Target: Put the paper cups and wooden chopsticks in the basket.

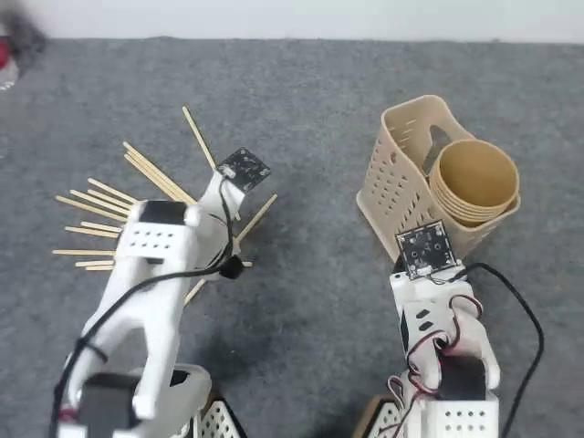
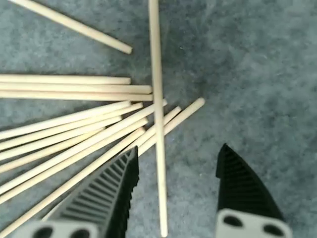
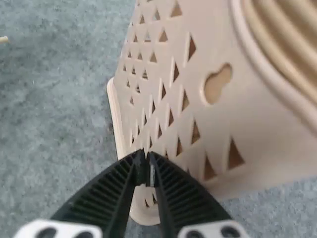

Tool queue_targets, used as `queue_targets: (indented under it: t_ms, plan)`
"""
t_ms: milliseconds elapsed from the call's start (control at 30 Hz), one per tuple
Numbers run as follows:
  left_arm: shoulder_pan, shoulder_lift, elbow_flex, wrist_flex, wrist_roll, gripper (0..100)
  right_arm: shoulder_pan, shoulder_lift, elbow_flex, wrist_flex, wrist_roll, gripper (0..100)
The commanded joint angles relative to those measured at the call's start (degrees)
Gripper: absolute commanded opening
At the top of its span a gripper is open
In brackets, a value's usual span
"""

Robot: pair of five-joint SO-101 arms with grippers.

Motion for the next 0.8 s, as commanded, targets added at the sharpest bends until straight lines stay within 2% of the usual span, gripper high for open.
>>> queue_targets:
  t_ms: [0,267,600,767]
  plan:
    - [3.34,4.66,-2.33,-2.2,0.97,24,0.66,-0.66,-0.35,-1.27,-0.79,0.8]
    - [4.48,13.36,-4.18,-6.77,0.97,15,0.66,-0.66,-0.35,-1.01,-0.79,0.8]
    - [3.78,15.65,-5.58,-7.12,0.88,15,0.66,-0.66,-0.26,-1.01,-0.79,0.8]
    - [0.0,16.79,-5.58,-10.64,0.88,23,0.66,-0.66,-0.26,-0.92,-0.79,0.8]
